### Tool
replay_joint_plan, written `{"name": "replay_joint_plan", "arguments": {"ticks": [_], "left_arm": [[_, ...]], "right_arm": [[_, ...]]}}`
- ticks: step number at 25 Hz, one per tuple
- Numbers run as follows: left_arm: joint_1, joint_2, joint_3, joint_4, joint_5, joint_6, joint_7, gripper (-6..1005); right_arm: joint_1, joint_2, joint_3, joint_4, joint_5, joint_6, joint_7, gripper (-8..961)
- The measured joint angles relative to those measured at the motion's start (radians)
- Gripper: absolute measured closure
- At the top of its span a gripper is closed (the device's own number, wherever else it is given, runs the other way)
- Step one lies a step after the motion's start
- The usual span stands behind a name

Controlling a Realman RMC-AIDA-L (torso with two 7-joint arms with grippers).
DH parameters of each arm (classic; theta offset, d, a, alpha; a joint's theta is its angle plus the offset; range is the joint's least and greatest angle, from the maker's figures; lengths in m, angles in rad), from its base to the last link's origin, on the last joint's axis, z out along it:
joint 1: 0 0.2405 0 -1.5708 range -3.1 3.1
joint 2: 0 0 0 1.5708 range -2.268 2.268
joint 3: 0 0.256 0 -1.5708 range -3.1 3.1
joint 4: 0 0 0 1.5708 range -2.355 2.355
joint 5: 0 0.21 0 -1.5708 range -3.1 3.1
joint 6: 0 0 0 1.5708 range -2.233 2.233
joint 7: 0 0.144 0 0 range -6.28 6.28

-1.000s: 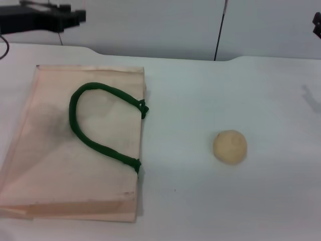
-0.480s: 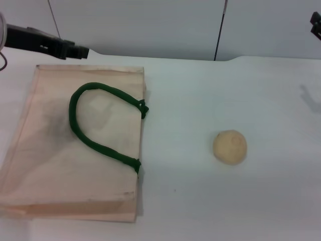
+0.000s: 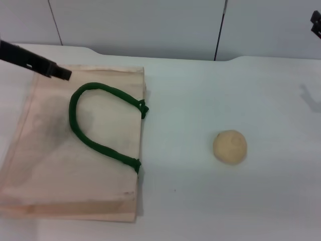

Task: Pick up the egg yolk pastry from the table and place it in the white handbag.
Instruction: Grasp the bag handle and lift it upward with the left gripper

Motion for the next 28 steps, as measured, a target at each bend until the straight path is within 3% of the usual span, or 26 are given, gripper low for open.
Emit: {"name": "replay_joint_plan", "arguments": {"ticks": [4, 28], "left_arm": [[-0.025, 0.0, 0.007, -0.074, 0.031, -0.006, 0.006, 586], [-0.029, -0.021, -0.031, -0.163, 0.029, 0.059, -0.095, 599]], "right_arm": [[0.003, 0.0, -0.002, 0.0, 0.0, 0.0, 0.0, 191], [0.003, 0.0, -0.001, 0.0, 0.0, 0.0, 0.0, 192]]}}
